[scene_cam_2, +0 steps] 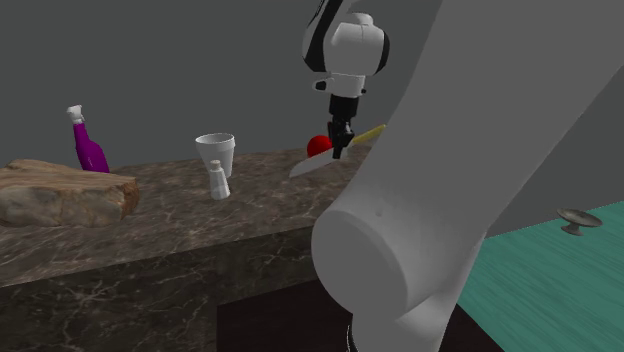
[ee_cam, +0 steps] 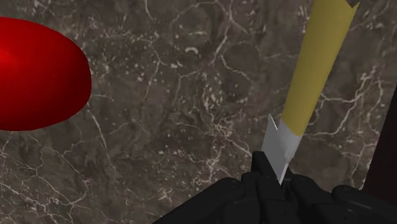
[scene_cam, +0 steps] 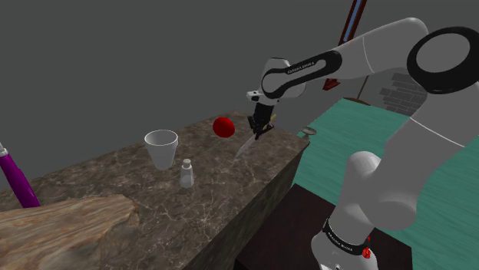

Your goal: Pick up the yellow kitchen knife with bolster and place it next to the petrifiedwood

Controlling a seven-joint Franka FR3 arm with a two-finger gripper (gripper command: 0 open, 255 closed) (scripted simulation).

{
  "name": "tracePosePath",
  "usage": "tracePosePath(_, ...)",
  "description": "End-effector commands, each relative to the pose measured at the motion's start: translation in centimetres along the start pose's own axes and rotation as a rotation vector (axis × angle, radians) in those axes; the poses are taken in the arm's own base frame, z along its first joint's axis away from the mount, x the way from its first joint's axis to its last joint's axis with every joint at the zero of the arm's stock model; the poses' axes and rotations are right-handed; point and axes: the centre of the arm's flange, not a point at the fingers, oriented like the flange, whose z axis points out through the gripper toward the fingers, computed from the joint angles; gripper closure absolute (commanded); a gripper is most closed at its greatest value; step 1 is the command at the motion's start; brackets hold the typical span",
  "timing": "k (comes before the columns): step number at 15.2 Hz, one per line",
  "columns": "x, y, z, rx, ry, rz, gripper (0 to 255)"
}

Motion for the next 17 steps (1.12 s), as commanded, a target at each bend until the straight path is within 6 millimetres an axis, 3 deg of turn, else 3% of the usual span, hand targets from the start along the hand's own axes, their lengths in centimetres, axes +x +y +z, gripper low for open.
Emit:
tracePosePath(1, 0.1, 0.0, -1.1, 0.000, 0.000, 0.000, 255)
tracePosePath(17, 1.0, 0.2, -9.5, 0.000, 0.000, 0.000, 255)
